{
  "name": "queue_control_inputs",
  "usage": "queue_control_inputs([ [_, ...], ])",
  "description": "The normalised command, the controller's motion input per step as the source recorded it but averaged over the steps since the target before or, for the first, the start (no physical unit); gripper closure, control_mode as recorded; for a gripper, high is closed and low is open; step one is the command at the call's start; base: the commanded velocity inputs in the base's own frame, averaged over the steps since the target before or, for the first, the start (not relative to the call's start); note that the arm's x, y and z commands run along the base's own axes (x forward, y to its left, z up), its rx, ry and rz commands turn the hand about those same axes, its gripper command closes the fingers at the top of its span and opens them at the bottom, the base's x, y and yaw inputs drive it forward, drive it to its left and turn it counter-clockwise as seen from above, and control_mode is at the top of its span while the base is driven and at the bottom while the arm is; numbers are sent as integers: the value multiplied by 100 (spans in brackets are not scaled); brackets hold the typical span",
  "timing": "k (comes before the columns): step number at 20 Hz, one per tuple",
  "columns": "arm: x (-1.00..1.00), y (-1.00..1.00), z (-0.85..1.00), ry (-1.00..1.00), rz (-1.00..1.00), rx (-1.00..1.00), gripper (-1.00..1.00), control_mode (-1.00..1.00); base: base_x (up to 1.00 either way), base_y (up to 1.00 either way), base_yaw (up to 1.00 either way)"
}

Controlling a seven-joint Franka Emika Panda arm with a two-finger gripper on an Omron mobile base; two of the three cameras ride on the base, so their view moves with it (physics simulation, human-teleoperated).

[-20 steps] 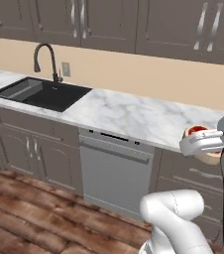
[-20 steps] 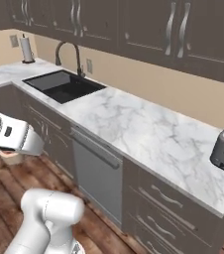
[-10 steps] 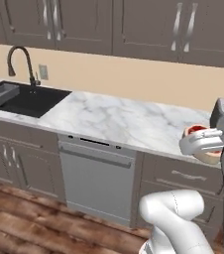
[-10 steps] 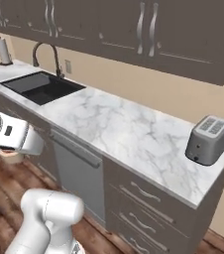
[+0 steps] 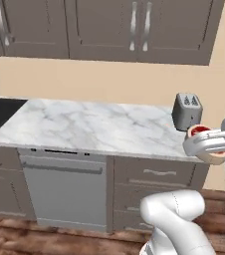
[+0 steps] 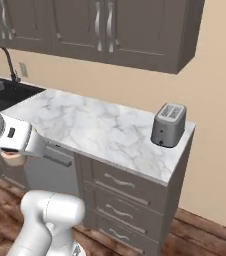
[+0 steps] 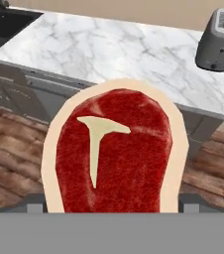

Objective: Open the fridge, remove the orange, lemon, and steak, and place them on any counter.

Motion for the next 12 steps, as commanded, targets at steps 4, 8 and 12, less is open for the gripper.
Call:
queue_control_inputs([
  [4, 0, 0, 0, 0, 0, 0, 100, 100, 0, -1, -51],
  [8, 0, 0, 0, 0, 0, 0, 100, 100, 0, -11, -51],
  [12, 0, 0, 0, 0, 0, 0, 100, 100, 4, -3, -47],
])
